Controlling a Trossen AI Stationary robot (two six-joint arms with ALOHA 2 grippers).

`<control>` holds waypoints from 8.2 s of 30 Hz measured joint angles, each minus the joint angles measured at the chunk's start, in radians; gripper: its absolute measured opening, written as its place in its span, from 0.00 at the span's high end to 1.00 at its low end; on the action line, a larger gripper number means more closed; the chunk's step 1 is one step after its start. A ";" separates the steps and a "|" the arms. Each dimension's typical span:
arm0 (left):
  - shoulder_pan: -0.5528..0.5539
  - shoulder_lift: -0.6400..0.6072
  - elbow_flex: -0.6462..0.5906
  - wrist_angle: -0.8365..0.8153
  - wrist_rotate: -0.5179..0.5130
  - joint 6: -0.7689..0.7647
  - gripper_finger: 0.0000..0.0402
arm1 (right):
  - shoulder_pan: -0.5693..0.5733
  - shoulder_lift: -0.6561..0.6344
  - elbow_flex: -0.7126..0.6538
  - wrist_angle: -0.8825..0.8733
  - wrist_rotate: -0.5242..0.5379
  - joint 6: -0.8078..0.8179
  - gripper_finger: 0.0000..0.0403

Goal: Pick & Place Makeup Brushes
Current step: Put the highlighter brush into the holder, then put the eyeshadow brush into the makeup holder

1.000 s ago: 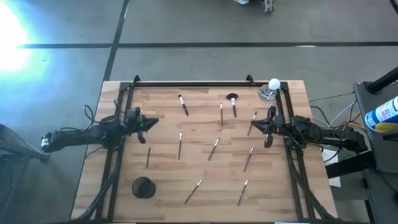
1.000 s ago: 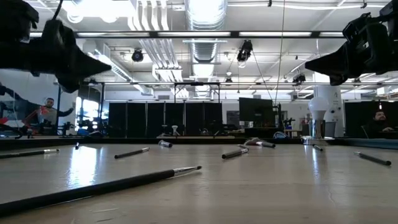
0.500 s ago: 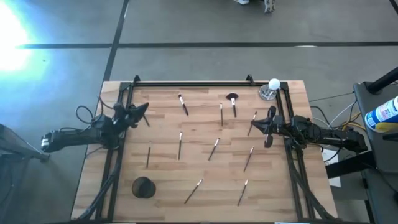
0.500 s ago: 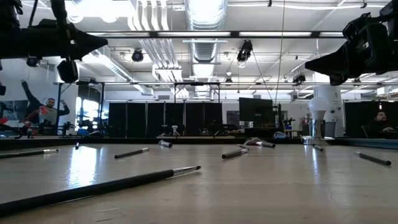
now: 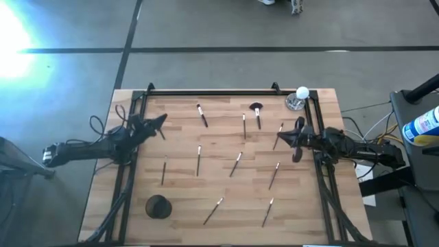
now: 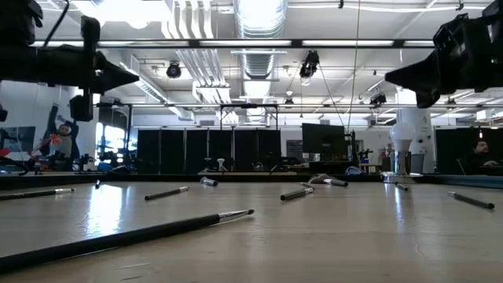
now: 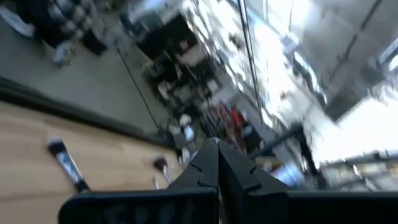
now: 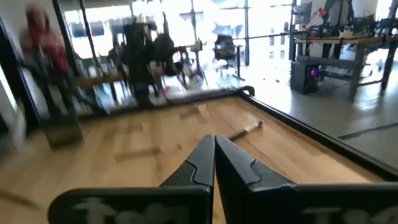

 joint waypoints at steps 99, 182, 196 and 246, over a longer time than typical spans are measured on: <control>0.000 0.144 0.132 0.055 0.129 0.011 1.00 | -0.442 1.568 1.439 -0.590 -0.165 0.215 0.97; -0.460 0.812 1.147 -1.038 0.003 -0.048 0.92 | -0.291 1.286 1.419 -0.451 -0.281 -0.084 0.98; -1.155 1.090 1.144 -1.464 -0.442 -0.970 0.92 | -0.293 1.253 1.350 -0.430 -0.297 -0.108 0.98; -1.183 0.969 1.157 -1.591 -0.440 -1.018 0.80 | -0.293 1.255 1.349 -0.332 -0.269 -0.133 0.98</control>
